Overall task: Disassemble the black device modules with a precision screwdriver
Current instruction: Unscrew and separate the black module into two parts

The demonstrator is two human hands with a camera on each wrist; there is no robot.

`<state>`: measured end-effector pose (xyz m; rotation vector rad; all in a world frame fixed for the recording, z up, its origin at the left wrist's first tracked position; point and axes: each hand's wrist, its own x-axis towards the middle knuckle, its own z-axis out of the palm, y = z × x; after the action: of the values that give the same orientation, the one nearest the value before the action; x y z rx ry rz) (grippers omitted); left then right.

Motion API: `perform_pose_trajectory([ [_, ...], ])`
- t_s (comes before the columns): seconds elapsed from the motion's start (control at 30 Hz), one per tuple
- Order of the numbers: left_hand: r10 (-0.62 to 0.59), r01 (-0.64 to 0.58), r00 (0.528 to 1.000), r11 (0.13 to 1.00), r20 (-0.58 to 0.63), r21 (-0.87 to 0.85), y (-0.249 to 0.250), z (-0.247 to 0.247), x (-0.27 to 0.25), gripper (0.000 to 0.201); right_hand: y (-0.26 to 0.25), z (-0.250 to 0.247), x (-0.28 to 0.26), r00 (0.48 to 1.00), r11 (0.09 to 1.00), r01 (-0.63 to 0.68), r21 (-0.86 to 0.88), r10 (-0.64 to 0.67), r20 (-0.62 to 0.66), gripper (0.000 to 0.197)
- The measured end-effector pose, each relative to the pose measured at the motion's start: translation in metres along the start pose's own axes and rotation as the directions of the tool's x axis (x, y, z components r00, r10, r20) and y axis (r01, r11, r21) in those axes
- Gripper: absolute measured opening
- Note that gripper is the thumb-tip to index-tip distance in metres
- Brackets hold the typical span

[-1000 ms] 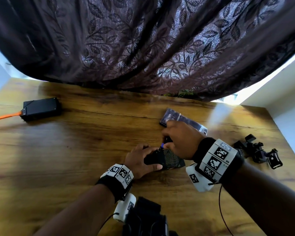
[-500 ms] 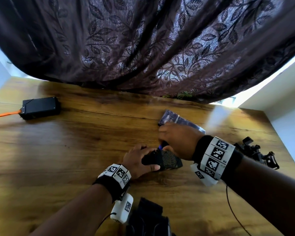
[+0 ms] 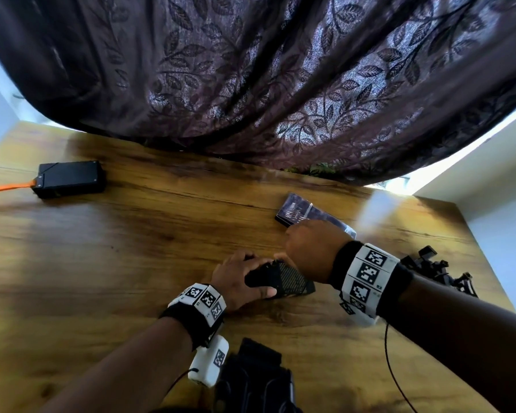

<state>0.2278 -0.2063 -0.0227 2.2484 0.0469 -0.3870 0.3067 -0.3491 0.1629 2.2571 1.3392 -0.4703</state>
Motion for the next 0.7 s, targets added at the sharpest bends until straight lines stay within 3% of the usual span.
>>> perform_pose_trajectory([
  [0.07, -0.001, 0.001, 1.0, 1.0, -0.006, 0.002, 0.002, 0.0, -0.001, 0.077, 0.005, -0.002, -0.002, 1.0, 0.999, 0.019, 0.037, -0.019, 0.006, 0.037],
  [0.23, -0.01, 0.01, 1.0, 1.0, -0.027, -0.008, 0.005, 0.001, -0.001, 0.087, 0.005, -0.01, -0.001, 0.984, 0.983, 0.178, -0.052, -0.178, 0.012, 0.032],
  [0.57, -0.016, 0.016, 1.0, 1.0, -0.016, 0.011, 0.005, 0.0, -0.001, 0.094, -0.004, -0.012, 0.006, 0.994, 0.995, 0.102, -0.021, -0.101, 0.049, 0.017],
  [0.7, -0.013, 0.013, 0.999, 1.0, -0.04, 0.004, 0.005, 0.002, 0.0, 0.092, 0.001, -0.013, 0.006, 0.997, 0.999, 0.026, -0.039, -0.023, 0.078, 0.032],
])
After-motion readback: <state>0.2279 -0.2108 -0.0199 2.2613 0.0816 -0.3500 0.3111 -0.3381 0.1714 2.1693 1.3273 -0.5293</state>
